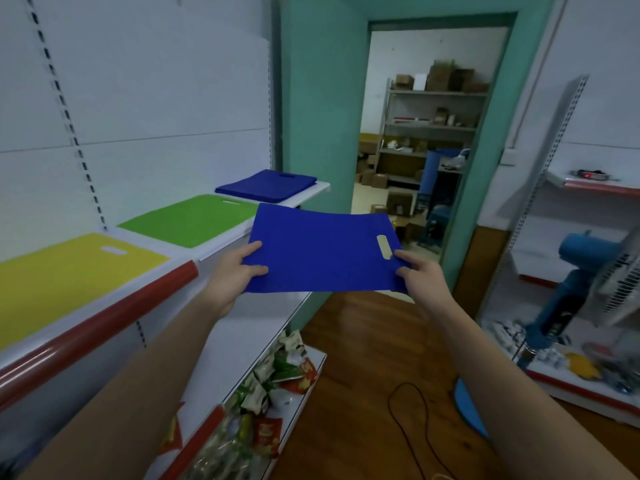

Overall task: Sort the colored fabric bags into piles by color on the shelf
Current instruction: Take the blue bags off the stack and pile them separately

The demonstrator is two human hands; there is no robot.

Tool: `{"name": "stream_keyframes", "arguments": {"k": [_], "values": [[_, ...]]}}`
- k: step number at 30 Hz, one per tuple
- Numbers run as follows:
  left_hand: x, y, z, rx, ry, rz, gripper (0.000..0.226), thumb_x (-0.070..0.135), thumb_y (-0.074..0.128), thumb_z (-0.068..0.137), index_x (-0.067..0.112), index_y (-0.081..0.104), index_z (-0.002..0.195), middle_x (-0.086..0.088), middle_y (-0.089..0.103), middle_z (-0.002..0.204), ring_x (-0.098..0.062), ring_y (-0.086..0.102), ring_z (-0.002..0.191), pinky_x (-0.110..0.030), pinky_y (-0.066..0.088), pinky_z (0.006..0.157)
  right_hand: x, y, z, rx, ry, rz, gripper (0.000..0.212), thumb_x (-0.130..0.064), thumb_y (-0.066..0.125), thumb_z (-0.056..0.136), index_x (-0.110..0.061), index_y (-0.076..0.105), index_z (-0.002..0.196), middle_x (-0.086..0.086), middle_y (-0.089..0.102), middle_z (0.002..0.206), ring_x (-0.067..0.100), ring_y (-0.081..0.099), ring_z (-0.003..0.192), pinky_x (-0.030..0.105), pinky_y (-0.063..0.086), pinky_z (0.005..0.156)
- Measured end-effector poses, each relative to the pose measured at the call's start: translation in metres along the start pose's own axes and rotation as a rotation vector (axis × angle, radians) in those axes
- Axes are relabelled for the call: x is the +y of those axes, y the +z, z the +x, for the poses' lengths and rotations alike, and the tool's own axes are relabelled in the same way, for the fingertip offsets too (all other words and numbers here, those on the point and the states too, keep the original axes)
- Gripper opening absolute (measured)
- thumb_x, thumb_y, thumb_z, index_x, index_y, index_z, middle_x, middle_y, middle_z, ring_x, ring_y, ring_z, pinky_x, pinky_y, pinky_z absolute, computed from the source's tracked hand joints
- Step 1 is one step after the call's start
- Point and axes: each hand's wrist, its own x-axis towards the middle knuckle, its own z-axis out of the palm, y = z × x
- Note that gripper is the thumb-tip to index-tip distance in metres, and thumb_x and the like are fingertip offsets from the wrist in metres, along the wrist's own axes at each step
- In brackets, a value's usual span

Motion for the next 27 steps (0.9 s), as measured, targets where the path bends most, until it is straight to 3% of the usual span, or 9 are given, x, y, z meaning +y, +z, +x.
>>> {"name": "stream_keyframes", "arguments": {"k": [5, 9, 14, 17, 20, 24, 27], "values": [[-0.002, 0.036, 0.054, -0.015, -0.031, 0.019, 0.063, -0.001, 0.065, 0.09, 0.02, 0.047, 0.146, -0.005, 0.057, 0.134, -0.026, 0.064, 0.11, -0.044, 0.052, 0.098, 0.02, -0.012, 0.07, 0.003, -0.003, -0.013, 0.04, -0.01, 0.048, 0.1, -0.021, 0.053, 0.138, 0.007, 0.041, 0.146, 0.02, 0.057, 0.111, 0.041, 0.058, 0.085], [-0.001, 0.072, 0.097, 0.002, -0.053, 0.018, 0.061, 0.0, 0.065, 0.09, 0.021, 0.048, 0.145, -0.006, 0.056, 0.134, -0.026, 0.065, 0.108, -0.04, 0.055, 0.091, 0.036, -0.025, 0.131, -0.044, 0.008, 0.046, 0.041, -0.008, 0.048, 0.099, -0.02, 0.052, 0.139, 0.005, 0.044, 0.14, 0.019, 0.061, 0.105, 0.043, 0.059, 0.083], [0.008, 0.114, 0.146, 0.04, -0.058, 0.001, 0.061, -0.001, 0.064, 0.09, 0.022, 0.048, 0.144, -0.001, 0.055, 0.135, -0.021, 0.063, 0.109, -0.038, 0.055, 0.091, 0.041, -0.047, 0.203, -0.114, -0.01, 0.121, 0.043, 0.0, 0.046, 0.099, -0.011, 0.05, 0.14, 0.002, 0.048, 0.127, 0.015, 0.065, 0.094, 0.031, 0.06, 0.071], [0.015, 0.13, 0.169, 0.078, -0.039, -0.027, 0.059, -0.003, 0.063, 0.09, 0.02, 0.049, 0.142, 0.004, 0.056, 0.13, -0.011, 0.063, 0.1, -0.028, 0.054, 0.081, 0.037, -0.054, 0.24, -0.156, -0.037, 0.134, 0.044, 0.001, 0.045, 0.098, -0.01, 0.049, 0.14, 0.003, 0.049, 0.128, 0.014, 0.064, 0.095, 0.026, 0.059, 0.065], [0.021, 0.135, 0.195, 0.105, -0.034, -0.042, 0.059, -0.003, 0.064, 0.089, 0.018, 0.05, 0.143, 0.003, 0.058, 0.132, -0.011, 0.063, 0.102, -0.027, 0.053, 0.082, 0.028, -0.053, 0.279, -0.201, -0.064, 0.139, 0.044, 0.003, 0.044, 0.098, -0.008, 0.047, 0.141, 0.0, 0.049, 0.125, 0.013, 0.064, 0.093, 0.022, 0.057, 0.062], [0.027, 0.137, 0.235, 0.188, -0.027, -0.073, 0.056, -0.003, 0.064, 0.089, 0.017, 0.053, 0.14, 0.004, 0.059, 0.127, -0.007, 0.062, 0.098, -0.026, 0.052, 0.078, 0.011, -0.04, 0.338, -0.248, -0.109, 0.108, 0.045, 0.003, 0.044, 0.099, -0.01, 0.048, 0.142, 0.0, 0.047, 0.128, 0.012, 0.063, 0.094, 0.019, 0.057, 0.059], [0.028, 0.13, 0.267, 0.221, -0.021, -0.07, 0.058, -0.004, 0.065, 0.088, 0.017, 0.053, 0.14, 0.005, 0.059, 0.123, -0.009, 0.062, 0.099, -0.025, 0.053, 0.076, -0.004, -0.019, 0.386, -0.301, -0.116, 0.106, 0.045, 0.003, 0.045, 0.098, -0.008, 0.048, 0.142, 0.005, 0.048, 0.133, 0.017, 0.064, 0.099, 0.026, 0.06, 0.068]]}}
